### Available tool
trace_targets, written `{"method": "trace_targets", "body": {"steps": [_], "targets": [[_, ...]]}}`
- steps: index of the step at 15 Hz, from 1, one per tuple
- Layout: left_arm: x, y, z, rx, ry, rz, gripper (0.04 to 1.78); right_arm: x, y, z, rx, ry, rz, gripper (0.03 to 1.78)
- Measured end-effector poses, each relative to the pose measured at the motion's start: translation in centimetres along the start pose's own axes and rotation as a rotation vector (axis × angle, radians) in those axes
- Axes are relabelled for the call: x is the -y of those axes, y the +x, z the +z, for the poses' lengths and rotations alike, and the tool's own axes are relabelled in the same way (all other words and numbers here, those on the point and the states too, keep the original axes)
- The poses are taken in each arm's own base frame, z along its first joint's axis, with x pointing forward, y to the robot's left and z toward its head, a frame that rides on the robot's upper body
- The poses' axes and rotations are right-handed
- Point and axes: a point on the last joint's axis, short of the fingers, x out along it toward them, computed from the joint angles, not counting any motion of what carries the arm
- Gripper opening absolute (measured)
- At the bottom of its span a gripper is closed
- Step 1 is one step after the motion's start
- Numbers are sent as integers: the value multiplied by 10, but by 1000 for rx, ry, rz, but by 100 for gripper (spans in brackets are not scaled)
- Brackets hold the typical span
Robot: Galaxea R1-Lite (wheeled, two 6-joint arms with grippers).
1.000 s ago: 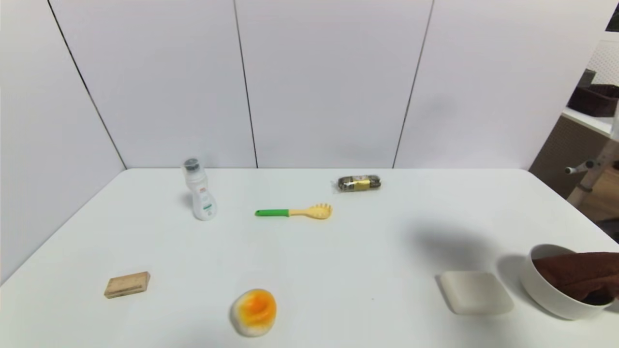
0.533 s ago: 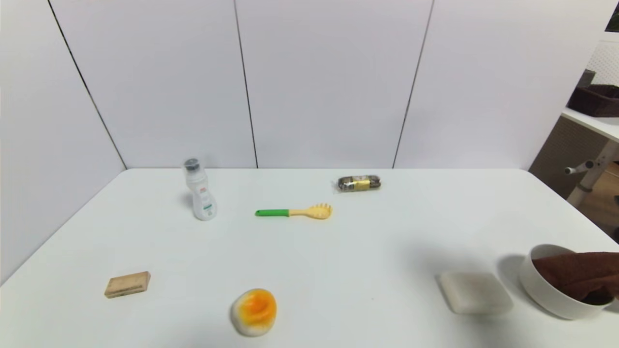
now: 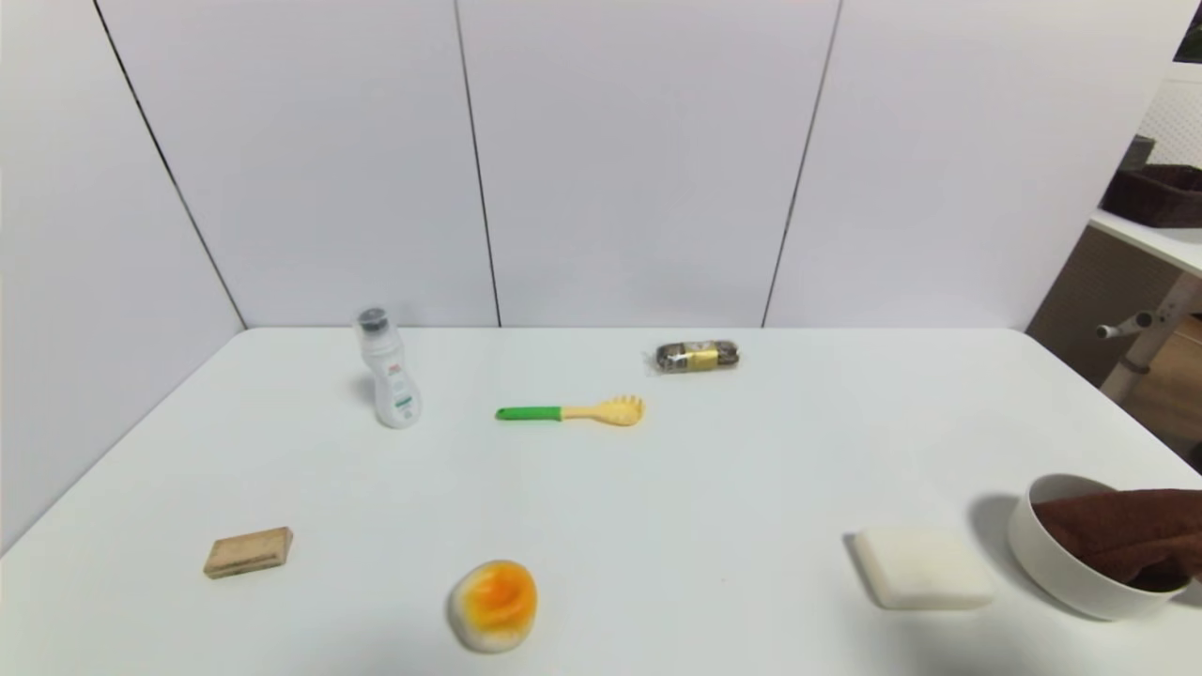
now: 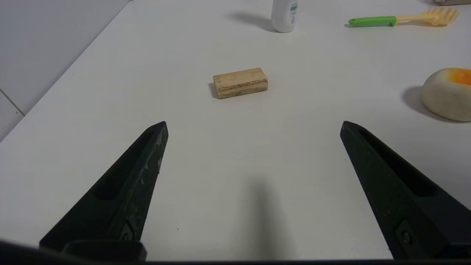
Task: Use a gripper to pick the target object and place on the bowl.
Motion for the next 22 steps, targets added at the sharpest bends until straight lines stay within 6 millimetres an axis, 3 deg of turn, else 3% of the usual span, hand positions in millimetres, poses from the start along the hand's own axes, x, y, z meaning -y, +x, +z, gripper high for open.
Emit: {"method": "trace_targets", "body": {"steps": [8,17,22], "targets": [[0,0,0,0,0,-1,169,-16,-40,-65,142,72,-77,169],[0,0,0,0,0,0,169,-36,-44,-165,58,77,-20,170],[0,0,0,0,0,-1,169,-38,-45,-175,50,90,8,170]]}}
